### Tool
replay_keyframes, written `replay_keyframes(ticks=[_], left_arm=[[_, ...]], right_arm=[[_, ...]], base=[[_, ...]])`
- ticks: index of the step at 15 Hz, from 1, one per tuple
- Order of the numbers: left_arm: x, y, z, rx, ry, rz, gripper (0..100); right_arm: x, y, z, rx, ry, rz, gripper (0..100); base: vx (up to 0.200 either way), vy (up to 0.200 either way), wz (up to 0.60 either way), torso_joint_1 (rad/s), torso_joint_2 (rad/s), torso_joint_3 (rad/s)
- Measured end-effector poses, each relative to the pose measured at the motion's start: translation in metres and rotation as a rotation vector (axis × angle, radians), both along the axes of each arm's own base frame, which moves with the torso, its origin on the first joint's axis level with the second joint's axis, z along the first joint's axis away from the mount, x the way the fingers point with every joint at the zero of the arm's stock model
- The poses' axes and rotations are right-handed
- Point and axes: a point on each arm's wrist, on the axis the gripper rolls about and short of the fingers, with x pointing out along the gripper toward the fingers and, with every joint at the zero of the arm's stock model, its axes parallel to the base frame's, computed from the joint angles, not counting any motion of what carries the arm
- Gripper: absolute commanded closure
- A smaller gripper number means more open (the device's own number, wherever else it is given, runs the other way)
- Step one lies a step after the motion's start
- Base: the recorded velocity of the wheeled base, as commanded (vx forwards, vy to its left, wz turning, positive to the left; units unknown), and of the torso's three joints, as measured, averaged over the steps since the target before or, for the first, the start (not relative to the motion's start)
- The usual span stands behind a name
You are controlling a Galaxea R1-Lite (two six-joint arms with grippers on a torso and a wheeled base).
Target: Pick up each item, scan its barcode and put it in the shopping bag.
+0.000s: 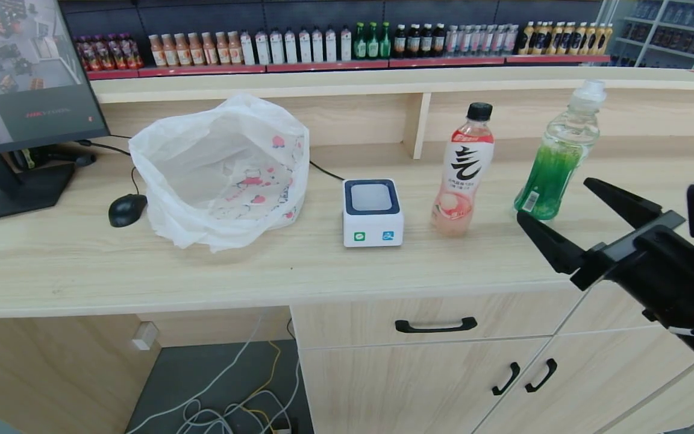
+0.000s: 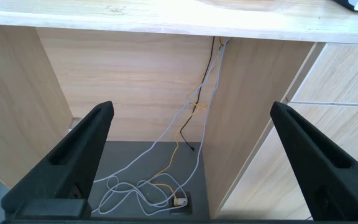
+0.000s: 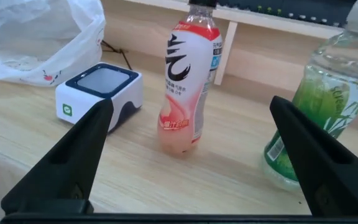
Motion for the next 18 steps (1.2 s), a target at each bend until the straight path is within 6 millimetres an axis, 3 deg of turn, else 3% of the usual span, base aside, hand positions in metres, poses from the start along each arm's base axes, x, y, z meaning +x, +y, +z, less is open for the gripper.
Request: replay_keyframes(ticks=[6,10,18], left_arm=[[0.0,0.0,0.0,0.0,0.0,0.0,0],[0.0,0.0,0.0,0.0,0.0,0.0,0],[0.0,0.0,0.0,0.0,0.0,0.0,0]], right_arm=[[0.042,0.03,-0.014,0.105,0.08,-0.019,0],[0.053,0.042,-0.014,0.13,0.076,-0.018,0],[0.068,0.047,-0.01,0.188,0.106,-0.019,0]], base=[[0.0,0.0,0.0,0.0,0.0,0.0],[0.0,0.0,0.0,0.0,0.0,0.0],[0.0,0.0,0.0,0.0,0.0,0.0]])
